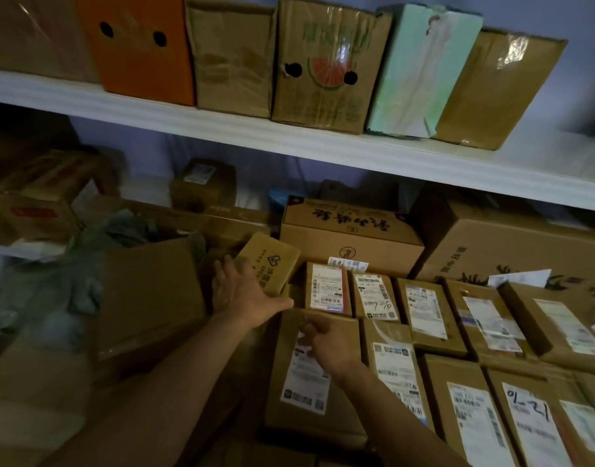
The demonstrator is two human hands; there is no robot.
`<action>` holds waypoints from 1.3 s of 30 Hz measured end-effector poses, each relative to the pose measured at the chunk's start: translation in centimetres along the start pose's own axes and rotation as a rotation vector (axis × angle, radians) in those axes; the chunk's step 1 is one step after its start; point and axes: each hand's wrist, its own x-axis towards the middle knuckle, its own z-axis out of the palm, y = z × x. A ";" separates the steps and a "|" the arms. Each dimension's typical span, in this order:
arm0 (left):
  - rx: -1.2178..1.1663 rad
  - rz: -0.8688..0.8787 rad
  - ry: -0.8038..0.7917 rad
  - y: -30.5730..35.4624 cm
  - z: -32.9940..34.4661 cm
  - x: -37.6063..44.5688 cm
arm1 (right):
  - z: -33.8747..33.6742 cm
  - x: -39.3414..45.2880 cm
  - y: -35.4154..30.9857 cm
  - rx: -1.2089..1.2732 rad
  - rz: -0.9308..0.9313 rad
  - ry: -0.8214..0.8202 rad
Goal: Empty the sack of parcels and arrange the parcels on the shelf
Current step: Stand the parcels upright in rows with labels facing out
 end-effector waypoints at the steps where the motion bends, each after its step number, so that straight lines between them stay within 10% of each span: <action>1: 0.035 -0.018 -0.022 -0.1 0.4 0.9 | 0.0 0.7 0.0 0.027 0.008 -0.019; 10: 0.158 -0.039 -0.038 -0.7 1.1 3.3 | 1.5 3.9 -0.3 0.274 0.059 -0.104; 19: -1.253 -0.226 -0.644 -0.2 -2.0 0.7 | -2.5 4.4 -2.3 0.794 0.141 -0.006; 27: -1.668 -0.381 -1.008 -2.4 1.6 -2.2 | -5.0 3.8 -1.1 0.993 0.169 -0.082; 31: -1.314 -0.298 -0.933 -2.2 2.3 -2.3 | -6.1 3.2 0.2 0.830 0.249 -0.094; 39: -0.779 -0.291 -0.286 -0.1 4.5 0.8 | -6.8 3.1 1.1 0.159 0.322 -0.051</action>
